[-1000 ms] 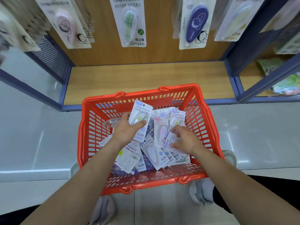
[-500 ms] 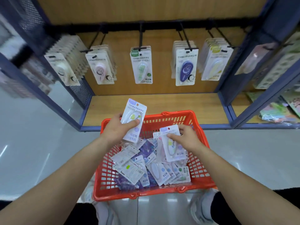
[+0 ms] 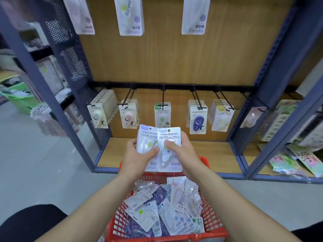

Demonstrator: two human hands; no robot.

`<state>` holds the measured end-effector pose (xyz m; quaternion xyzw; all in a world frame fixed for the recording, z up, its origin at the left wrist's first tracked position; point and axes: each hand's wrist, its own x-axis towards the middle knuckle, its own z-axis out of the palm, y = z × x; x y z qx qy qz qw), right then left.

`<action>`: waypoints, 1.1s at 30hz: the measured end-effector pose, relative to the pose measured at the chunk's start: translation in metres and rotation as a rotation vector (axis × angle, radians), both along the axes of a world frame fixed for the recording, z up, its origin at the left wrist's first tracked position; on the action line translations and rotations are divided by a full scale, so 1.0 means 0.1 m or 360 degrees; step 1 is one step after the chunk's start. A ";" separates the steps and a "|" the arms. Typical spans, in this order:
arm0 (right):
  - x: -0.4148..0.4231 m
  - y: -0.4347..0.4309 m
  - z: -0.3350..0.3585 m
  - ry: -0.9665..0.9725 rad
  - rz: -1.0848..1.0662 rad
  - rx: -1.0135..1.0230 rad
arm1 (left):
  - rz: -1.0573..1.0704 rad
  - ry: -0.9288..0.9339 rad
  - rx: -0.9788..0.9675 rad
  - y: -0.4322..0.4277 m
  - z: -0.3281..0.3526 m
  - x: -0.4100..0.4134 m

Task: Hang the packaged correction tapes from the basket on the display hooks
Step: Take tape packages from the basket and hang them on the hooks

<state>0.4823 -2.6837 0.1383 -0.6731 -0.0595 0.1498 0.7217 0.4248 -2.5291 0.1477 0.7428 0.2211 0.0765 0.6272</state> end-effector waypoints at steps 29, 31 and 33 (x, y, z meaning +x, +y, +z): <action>0.97 1.09 2.56 -0.0839 -0.0214 0.0015 | 0.0162 -0.0885 -0.0133 1.17 1.85 0.41; 1.10 1.25 2.65 -0.0908 -0.0244 0.0021 | 0.0173 -0.0877 -0.0144 1.27 1.77 0.46; 1.23 1.38 2.72 -0.0937 -0.0268 0.0051 | 0.0175 -0.0858 -0.0138 1.34 1.67 0.47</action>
